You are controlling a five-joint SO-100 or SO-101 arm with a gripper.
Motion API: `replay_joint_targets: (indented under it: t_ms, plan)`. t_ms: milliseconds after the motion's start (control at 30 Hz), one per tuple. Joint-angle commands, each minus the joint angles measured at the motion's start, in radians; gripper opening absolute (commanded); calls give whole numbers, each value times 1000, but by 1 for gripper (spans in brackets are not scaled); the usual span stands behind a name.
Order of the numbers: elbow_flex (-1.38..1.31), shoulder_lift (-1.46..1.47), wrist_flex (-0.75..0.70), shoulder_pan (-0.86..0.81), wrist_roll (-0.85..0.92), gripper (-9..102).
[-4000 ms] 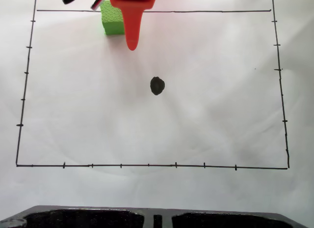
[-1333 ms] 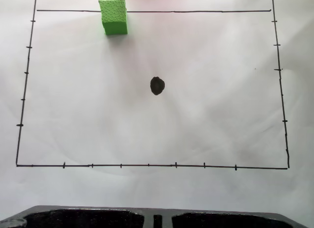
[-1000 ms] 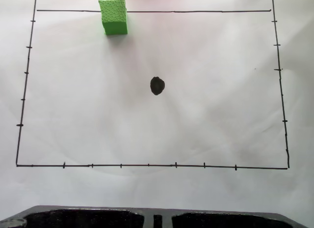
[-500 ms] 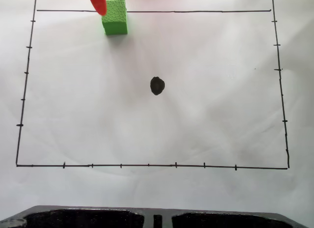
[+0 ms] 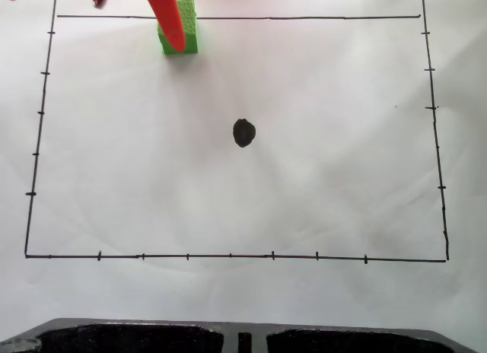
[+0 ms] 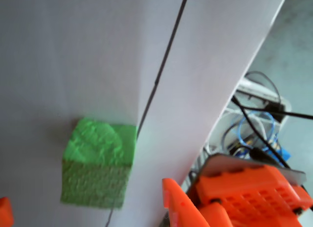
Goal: Grasp the colored block, Place it on the black dot, and then return the arm to the default position.
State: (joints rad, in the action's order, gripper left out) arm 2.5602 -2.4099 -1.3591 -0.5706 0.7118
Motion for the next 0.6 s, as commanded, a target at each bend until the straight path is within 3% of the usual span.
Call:
replay_joint_targets:
  t_ms: [0,567]
  plan:
    - [15,25,31,14,-3,41]
    - [72,95,155,86,-81,38]
